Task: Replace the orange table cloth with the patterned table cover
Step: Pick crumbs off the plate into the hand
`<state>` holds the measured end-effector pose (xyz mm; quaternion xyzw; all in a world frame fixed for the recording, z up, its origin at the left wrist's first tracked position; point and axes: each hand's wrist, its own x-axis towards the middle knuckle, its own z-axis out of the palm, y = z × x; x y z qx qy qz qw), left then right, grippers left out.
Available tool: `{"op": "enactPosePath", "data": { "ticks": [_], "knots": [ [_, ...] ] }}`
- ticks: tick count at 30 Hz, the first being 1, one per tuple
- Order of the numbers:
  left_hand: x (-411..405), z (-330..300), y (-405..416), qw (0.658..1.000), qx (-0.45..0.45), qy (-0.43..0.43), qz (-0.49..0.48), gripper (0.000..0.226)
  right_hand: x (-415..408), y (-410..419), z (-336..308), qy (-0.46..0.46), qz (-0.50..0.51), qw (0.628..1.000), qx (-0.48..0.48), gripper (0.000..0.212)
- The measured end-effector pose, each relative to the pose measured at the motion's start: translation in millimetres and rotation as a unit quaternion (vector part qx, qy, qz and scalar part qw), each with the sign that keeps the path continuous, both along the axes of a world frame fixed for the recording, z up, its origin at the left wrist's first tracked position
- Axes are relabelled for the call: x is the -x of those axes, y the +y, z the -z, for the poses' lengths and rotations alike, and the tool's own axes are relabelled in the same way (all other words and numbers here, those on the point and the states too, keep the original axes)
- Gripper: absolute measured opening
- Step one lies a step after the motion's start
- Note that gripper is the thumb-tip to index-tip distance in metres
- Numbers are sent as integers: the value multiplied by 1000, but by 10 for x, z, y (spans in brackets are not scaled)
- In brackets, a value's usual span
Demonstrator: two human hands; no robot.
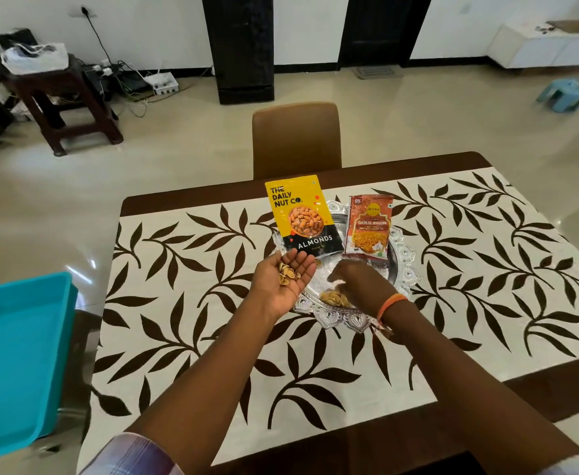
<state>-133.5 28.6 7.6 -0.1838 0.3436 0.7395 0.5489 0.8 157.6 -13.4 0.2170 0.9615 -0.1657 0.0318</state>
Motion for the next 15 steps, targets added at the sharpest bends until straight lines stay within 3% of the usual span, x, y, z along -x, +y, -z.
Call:
{"op": "enactPosePath", "data": {
  "ticks": [10, 15],
  "knots": [
    [42, -16, -48, 1000, 11, 17, 2, 44, 416, -221, 42, -23, 45, 993, -104, 31],
    [36, -16, -53, 999, 13, 25, 16, 45, 199, -110, 62, -43, 44, 996, -71, 22]
  ]
}}
